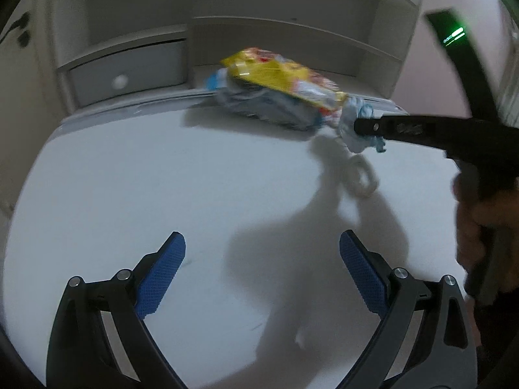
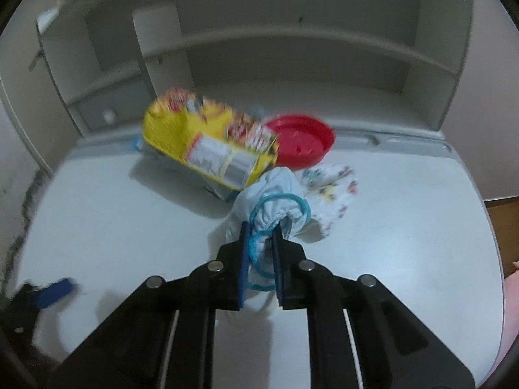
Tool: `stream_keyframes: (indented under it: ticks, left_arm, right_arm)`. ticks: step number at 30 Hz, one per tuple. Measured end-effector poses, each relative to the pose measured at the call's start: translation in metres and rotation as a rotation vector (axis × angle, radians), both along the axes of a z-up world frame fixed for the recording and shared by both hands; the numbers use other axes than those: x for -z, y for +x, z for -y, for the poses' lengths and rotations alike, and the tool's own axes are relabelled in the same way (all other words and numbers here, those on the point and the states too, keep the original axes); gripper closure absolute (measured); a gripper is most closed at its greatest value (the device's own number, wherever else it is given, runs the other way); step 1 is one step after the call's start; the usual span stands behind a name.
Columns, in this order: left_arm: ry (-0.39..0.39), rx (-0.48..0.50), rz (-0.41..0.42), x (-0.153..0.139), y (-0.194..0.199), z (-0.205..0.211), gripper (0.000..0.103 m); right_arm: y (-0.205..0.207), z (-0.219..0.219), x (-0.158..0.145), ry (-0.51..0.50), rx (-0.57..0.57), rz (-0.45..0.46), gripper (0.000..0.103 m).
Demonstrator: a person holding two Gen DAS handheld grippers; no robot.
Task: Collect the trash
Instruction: 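Grasp the white ring with the left tool while the right tool grasps the white cloth with blue string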
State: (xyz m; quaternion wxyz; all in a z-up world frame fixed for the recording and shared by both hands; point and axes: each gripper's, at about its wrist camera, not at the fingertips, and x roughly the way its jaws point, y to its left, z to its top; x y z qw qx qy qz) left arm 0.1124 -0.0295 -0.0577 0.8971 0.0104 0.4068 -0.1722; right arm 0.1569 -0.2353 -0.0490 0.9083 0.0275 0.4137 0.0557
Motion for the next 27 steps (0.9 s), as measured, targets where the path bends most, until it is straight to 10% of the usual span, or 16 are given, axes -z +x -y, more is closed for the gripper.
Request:
stream_keyframes:
  ticks: [15, 17, 21, 27]
  left_arm:
    - [0.171, 0.137, -0.063, 0.02, 0.063, 0.13, 0.013]
    - [0.174, 0.141, -0.05, 0.019, 0.063, 0.133, 0.018]
    - [0.183, 0.166, -0.025, 0.014, 0.059, 0.144, 0.068]
    - [0.153, 0.259, -0.019, 0.004, 0.035, 0.206, 0.07]
  right_arm:
    - [-0.106, 0.15, -0.001, 0.091, 0.191, -0.013, 0.089]
    - [-0.119, 0.17, 0.005, 0.097, 0.226, -0.02, 0.089]
    - [-0.152, 0.212, 0.011, 0.12, 0.308, -0.016, 0.089]
    - [-0.21, 0.285, 0.023, 0.117, 0.494, -0.009, 0.089]
